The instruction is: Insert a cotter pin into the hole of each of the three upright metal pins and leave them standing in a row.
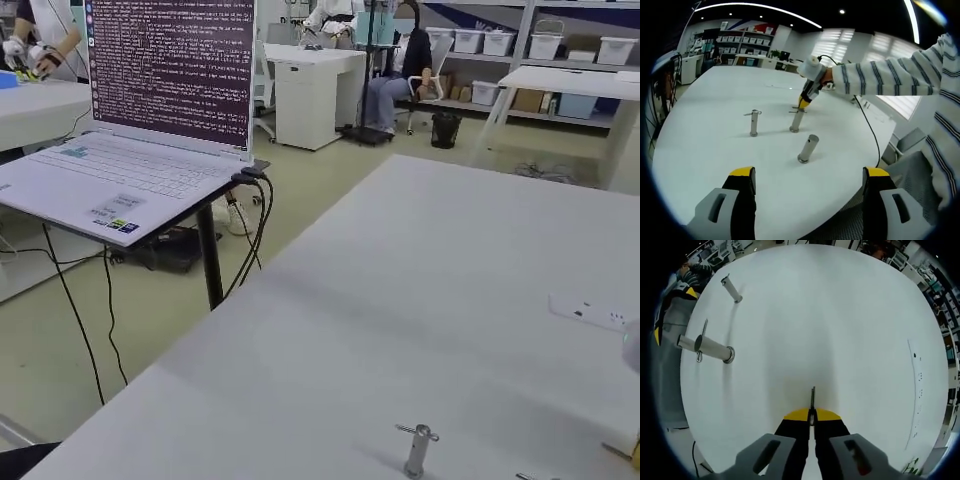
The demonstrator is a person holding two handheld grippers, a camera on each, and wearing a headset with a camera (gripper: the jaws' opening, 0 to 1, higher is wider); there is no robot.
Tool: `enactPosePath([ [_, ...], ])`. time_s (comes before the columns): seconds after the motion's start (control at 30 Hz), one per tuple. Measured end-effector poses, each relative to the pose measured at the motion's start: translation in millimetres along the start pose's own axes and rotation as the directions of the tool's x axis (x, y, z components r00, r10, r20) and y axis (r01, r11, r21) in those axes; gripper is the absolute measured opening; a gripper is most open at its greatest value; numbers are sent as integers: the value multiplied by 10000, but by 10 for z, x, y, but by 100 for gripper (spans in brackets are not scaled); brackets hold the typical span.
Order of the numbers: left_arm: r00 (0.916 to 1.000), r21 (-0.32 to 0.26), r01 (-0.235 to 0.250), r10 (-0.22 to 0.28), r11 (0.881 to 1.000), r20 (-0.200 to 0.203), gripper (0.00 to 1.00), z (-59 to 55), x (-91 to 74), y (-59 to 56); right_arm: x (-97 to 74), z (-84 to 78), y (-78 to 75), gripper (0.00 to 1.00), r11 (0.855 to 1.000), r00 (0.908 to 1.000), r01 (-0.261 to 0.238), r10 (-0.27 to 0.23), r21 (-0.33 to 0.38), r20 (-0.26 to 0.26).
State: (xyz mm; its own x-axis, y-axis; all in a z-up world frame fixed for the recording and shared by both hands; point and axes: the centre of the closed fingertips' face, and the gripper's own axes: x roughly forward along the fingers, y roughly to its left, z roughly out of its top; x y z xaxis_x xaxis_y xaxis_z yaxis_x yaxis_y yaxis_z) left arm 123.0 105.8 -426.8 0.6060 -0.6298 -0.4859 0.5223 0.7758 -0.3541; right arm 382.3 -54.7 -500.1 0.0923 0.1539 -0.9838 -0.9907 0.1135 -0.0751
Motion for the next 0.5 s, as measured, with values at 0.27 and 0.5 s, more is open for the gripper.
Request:
enactPosePath([
  [0.27, 10000, 9, 25, -25, 10000, -62, 86, 0, 14, 18, -128, -111, -18, 0, 9993, 9994, 334, -334, 138, 8],
  [0.5, 9999, 36, 83, -83, 10000, 105, 85, 76, 43, 26, -384, -146, 3, 0, 9965, 9961, 840, -839, -33, 277],
])
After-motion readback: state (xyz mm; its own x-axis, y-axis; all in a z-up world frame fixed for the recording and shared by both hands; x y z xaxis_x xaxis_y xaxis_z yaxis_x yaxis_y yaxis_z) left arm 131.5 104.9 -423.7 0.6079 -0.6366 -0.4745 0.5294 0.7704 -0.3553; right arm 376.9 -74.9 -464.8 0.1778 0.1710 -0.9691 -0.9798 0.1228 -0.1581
